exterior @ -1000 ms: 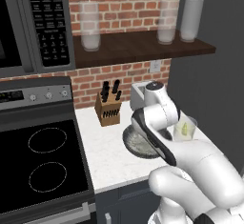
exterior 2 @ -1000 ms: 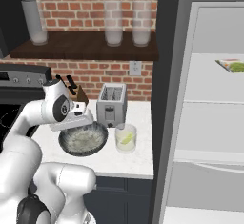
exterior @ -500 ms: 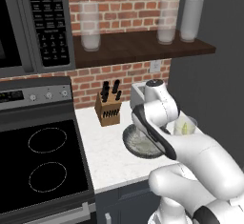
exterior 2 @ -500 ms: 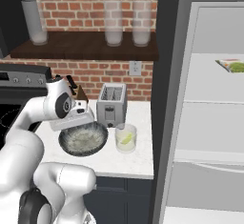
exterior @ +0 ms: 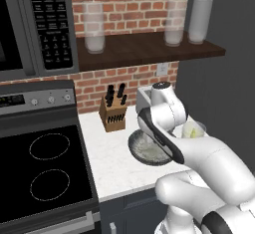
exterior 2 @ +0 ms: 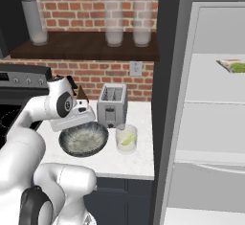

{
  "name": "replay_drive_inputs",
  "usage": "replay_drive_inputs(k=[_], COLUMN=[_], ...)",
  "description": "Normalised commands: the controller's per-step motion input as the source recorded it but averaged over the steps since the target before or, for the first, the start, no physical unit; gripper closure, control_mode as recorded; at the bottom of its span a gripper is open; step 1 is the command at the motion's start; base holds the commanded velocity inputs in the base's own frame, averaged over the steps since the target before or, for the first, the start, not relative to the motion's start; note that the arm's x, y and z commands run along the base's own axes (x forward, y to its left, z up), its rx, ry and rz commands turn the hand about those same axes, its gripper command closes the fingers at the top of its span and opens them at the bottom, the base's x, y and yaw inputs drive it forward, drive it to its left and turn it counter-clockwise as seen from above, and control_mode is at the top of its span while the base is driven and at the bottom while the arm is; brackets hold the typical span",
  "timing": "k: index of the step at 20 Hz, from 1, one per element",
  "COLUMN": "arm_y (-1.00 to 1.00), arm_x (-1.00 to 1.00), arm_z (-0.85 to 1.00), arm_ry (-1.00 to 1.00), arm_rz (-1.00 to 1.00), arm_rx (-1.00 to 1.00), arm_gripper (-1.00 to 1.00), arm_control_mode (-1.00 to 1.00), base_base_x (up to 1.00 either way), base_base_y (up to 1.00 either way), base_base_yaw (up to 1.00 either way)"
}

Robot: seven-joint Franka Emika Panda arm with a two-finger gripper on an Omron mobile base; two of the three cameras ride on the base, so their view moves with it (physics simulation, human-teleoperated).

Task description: Grab a lemon wedge from the fridge and one ice cube from the ice bowl, and put them in the glass of lemonade.

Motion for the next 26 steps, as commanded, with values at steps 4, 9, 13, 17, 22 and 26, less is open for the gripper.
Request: replay_drive_inputs(k=[4, 9, 13, 17, 22, 26], arm_y=[0.04, 0.13, 0.00, -0.01, -0.14, -0.37], arm_x=[0.16, 0.07, 0.05, 0.00, 0.00, 0.00], arm_z=[0.00, -0.31, -0.65, -0.61, -0.36, -0.25], arm_ry=[0.00, -0.02, 0.00, 0.00, 0.00, 0.00], arm_rz=[0.01, 0.00, 0.00, 0.00, 0.00, 0.00], arm_rx=[0.00, 0.02, 0.07, 0.08, 0.06, 0.09], arm_gripper=[-1.00, -1.00, -1.00, -1.00, -1.00, -1.00], arm_control_mode=[-1.00, -1.00, -1.00, -1.00, -1.00, -1.00], base_base_x=[0.00, 0.00, 0.00, 0.00, 0.00, 0.00], base_base_y=[0.00, 0.00, 0.00, 0.00, 0.00, 0.00], base_base_yaw=[0.00, 0.00, 0.00, 0.00, 0.00, 0.00])
